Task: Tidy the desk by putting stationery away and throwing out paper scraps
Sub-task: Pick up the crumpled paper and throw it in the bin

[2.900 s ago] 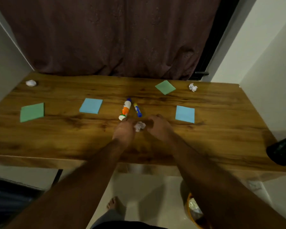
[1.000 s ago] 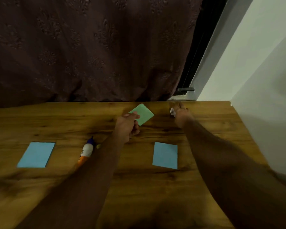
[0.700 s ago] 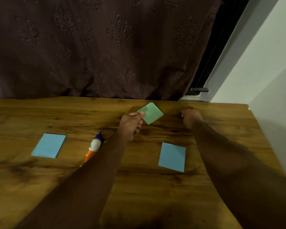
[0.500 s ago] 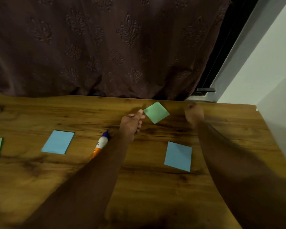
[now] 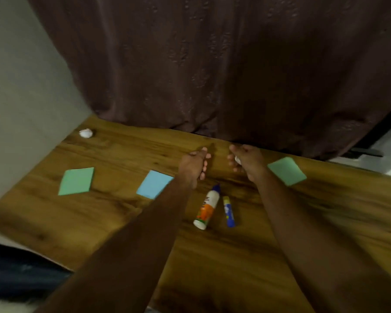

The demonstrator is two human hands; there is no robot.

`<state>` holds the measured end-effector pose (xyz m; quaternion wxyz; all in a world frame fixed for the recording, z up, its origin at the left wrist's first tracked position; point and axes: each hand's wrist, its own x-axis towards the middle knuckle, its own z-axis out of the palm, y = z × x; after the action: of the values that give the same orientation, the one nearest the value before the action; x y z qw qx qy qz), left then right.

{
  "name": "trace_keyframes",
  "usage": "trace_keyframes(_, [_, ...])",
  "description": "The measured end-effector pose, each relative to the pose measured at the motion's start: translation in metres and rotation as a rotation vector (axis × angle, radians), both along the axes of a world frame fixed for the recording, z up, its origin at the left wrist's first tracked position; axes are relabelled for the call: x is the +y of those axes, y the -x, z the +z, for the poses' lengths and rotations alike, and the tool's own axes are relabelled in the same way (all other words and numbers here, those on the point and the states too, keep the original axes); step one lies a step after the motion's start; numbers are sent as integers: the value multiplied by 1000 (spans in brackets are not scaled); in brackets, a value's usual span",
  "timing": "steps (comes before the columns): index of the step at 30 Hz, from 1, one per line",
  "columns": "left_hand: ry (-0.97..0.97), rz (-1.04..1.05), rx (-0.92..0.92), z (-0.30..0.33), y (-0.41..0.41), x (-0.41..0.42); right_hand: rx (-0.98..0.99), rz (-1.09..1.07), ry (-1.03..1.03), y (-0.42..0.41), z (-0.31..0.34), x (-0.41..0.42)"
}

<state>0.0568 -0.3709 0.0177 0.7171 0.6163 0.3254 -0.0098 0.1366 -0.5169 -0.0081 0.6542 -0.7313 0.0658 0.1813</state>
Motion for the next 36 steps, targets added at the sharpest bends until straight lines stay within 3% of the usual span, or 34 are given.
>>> trace_keyframes(6, [-50, 67, -20, -6, 16, 142, -86, 85, 89, 14, -8, 140])
trace_keyframes(18, [-536, 110, 56, -25, 31, 394, -268, 206, 295, 28, -21, 364])
trace_keyframes(24, [-883, -27, 128, -49, 17, 463, -132, 241, 282, 26, -29, 410])
trace_keyframes(36, [-902, -274, 238, -78, -44, 494, 3, 259, 259, 35, -48, 395])
